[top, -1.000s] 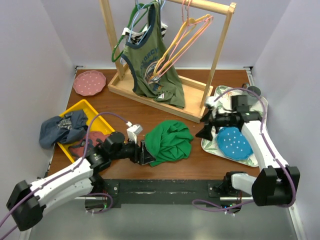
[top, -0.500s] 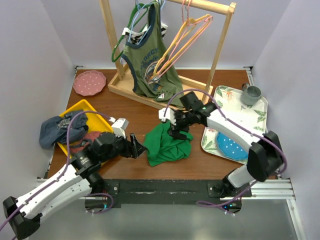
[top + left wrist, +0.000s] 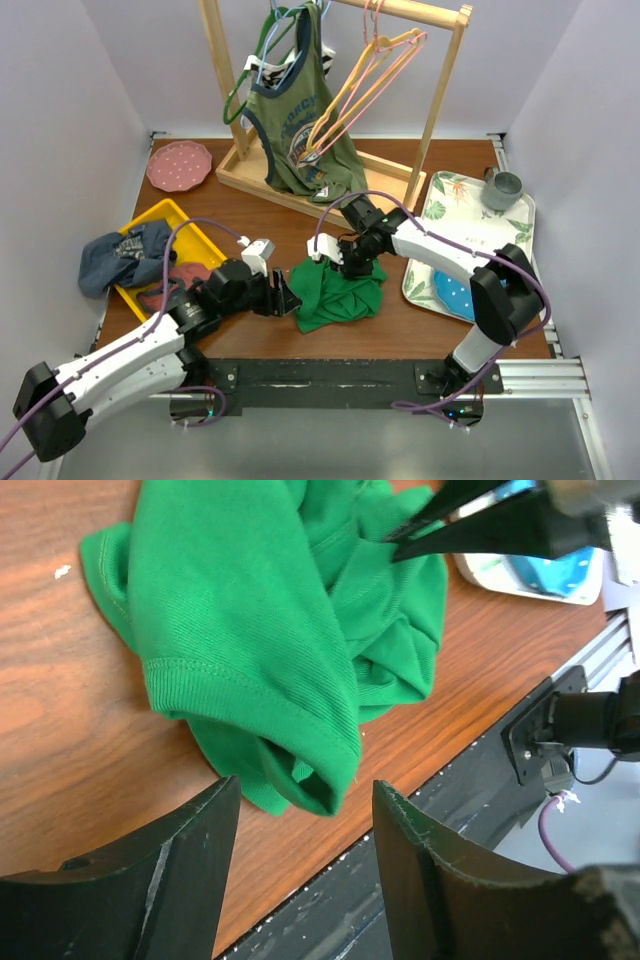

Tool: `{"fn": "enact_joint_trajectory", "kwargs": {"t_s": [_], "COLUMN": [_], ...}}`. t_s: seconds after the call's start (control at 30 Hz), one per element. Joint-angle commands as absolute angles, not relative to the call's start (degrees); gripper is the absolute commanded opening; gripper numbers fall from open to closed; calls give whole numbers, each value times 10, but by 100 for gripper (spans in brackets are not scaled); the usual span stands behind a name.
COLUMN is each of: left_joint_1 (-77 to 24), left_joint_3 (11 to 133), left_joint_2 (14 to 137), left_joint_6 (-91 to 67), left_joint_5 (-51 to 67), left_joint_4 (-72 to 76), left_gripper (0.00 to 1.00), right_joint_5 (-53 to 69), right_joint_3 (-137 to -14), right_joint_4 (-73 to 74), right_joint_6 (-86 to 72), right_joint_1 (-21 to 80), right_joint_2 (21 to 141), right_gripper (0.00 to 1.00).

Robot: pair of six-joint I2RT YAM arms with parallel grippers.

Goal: Place the tank top on the hanger

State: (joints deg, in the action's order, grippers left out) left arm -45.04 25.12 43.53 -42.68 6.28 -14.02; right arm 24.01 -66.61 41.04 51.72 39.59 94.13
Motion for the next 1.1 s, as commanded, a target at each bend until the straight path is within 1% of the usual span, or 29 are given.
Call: {"fn": "enact_joint_trajectory", "kwargs": {"t_s": [0.0, 0.07, 0.13, 0.2, 0.23, 0.3, 0.33, 0.47, 0.5, 0.53, 0.6, 0.63, 0.67, 0.7, 0.73, 0.77, 0.83, 0.87, 0.9, 0.93, 1.07], "left_joint_1": [-454, -456, -457, -459, -460, -459, -459, -459, -459, -459, -458, -460, -459, -460, -460, -460, -461, -461, -462, -464, -489], "left_joint_3": [258, 264, 265, 262, 258, 241, 235, 185, 178, 171, 154, 149, 143, 142, 143, 149, 157, 163, 166, 170, 184], "left_joint_2": [479, 504, 518, 537, 542, 551, 550, 509, 499, 490, 461, 448, 426, 413, 401, 377, 357, 344, 341, 340, 386], "left_joint_6": [-439, -437, -438, -440, -441, -452, -456, -484, -494, -496, -495, -495, -492, -489, -487, -483, -471, -468, -463, -462, -468], "left_joint_5": [76, 76, 77, 84, 86, 81, 78, 81, 83, 86, 107, 117, 129, 150, 156, 159, 164, 165, 170, 169, 145], "left_joint_4": [-69, -55, -38, -26, -12, -10, -9, 26, 28, 30, 39, 49, 56, 58, 49, 41, 12, 6, 4, 1, 3], "left_gripper": [59, 59, 54, 46, 34, 18, 12, 10, 10, 10, 11, 16, 23, 31, 45, 50, 59, 61, 61, 62, 62], "right_joint_5": [228, 234, 245, 265, 269, 263, 239, 163, 154, 149, 148, 154, 169, 179, 186, 191, 215, 226, 235, 241, 273], "right_joint_3": [-667, -664, -660, -655, -650, -616, -600, -511, -490, -484, -491, -499, -510, -533, -544, -554, -576, -581, -587, -588, -577], "right_joint_4": [449, 476, 520, 571, 625, 666, 689, 697, 689, 687, 682, 670, 663, 644, 630, 613, 567, 549, 528, 493, 411], "right_joint_6": [517, 522, 541, 600, 621, 665, 673, 686, 678, 672, 653, 642, 630, 605, 588, 570, 526, 510, 467, 448, 364], "right_joint_1": [399, 399, 399, 399, 400, 399, 400, 399, 399, 399, 398, 397, 395, 388, 382, 365, 338, 321, 291, 282, 276], "right_joint_2": [908, 876, 847, 832, 827, 814, 810, 765, 756, 748, 721, 711, 703, 691, 687, 685, 689, 694, 700, 716, 761], "right_gripper": [0, 0, 0, 0, 0, 0, 0, 0, 4, 24, 44, 50, 60, 64, 68, 73, 75, 75, 75, 75, 74]}}
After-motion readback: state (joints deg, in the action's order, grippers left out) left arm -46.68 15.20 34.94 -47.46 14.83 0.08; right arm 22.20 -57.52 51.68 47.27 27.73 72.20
